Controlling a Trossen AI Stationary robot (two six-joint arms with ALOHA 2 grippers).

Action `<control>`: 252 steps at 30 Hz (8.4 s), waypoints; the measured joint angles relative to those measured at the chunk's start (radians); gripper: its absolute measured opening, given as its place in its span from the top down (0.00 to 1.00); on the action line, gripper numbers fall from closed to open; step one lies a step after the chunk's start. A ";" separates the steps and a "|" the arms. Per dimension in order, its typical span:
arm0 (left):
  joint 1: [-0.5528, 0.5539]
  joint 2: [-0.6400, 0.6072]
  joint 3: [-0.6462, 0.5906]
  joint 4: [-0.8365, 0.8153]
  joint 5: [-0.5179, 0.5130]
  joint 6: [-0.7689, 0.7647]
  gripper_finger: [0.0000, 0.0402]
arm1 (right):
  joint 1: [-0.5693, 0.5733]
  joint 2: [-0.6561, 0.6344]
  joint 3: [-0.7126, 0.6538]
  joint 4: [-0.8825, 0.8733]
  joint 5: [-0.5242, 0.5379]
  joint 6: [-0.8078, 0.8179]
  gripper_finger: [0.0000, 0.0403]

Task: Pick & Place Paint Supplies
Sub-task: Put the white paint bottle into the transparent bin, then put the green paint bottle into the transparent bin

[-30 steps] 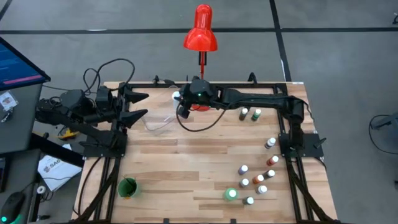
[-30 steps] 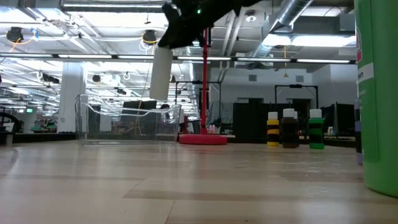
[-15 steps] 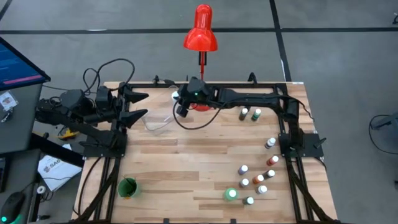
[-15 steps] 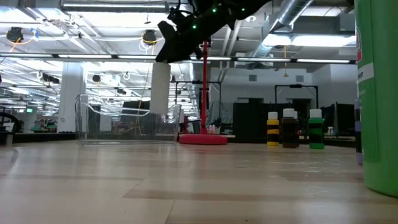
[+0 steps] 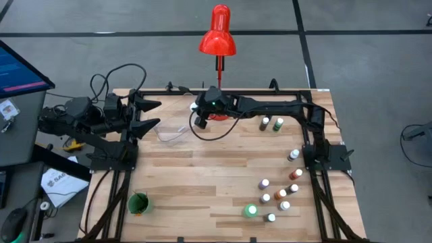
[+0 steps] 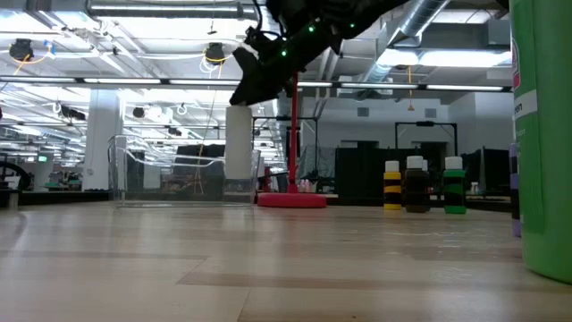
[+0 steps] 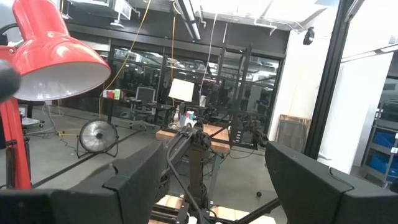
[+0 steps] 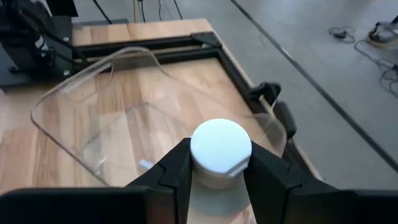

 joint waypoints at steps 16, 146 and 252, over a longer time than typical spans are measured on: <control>0.000 0.000 0.000 0.000 0.000 0.000 0.32 | -0.023 0.000 -0.074 0.086 -0.023 0.011 0.72; 0.050 0.207 0.001 0.063 0.295 -0.434 0.32 | 1.138 -0.203 0.262 -1.326 0.156 1.257 0.31; -0.014 0.049 0.000 0.155 0.397 -0.349 0.32 | 0.388 -0.155 0.320 -0.899 0.058 0.176 0.72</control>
